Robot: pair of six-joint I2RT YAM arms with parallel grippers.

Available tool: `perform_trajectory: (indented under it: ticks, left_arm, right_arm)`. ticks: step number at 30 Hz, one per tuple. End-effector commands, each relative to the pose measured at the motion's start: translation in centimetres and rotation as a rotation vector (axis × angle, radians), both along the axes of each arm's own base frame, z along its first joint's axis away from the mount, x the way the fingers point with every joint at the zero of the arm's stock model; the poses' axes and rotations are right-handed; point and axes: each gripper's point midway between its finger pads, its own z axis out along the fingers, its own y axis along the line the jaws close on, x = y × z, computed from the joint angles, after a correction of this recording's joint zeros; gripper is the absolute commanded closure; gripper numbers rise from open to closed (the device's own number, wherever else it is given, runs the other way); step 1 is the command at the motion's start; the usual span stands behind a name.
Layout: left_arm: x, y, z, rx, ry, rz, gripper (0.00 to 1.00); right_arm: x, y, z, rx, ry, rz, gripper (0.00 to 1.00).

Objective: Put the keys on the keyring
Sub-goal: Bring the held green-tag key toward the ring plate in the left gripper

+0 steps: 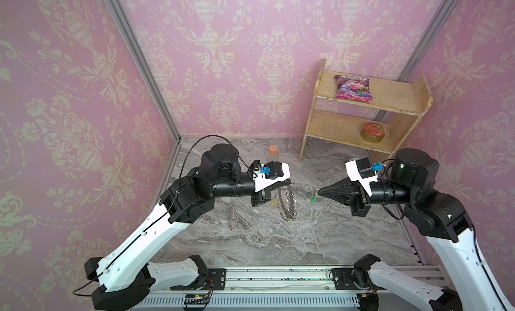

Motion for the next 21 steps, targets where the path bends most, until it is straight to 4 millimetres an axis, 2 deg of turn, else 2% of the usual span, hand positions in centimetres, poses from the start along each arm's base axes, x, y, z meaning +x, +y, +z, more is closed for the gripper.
perform_trajectory:
  ticks: [1, 8, 13, 21]
  left_arm:
    - [-1.4, -0.3, 0.3, 0.069, -0.135, -0.058, 1.0]
    - [-3.1, -1.6, 1.9, 0.053, -0.196, -0.124, 1.0]
    - [-3.3, -2.0, 2.3, 0.054, -0.236, -0.137, 1.0]
    - [-3.4, -2.5, 3.0, 0.025, -0.25, -0.149, 1.0]
  right_arm:
    - [-1.7, -0.3, 0.1, -0.02, 0.008, 0.071, 1.0]
    - [-2.0, -0.3, 1.2, -0.052, -0.076, 0.055, 1.0]
    - [-2.9, -0.5, 1.7, -0.084, -0.185, 0.039, 1.0]
    - [-2.0, -1.2, 2.0, -0.096, -0.368, -0.07, 1.0]
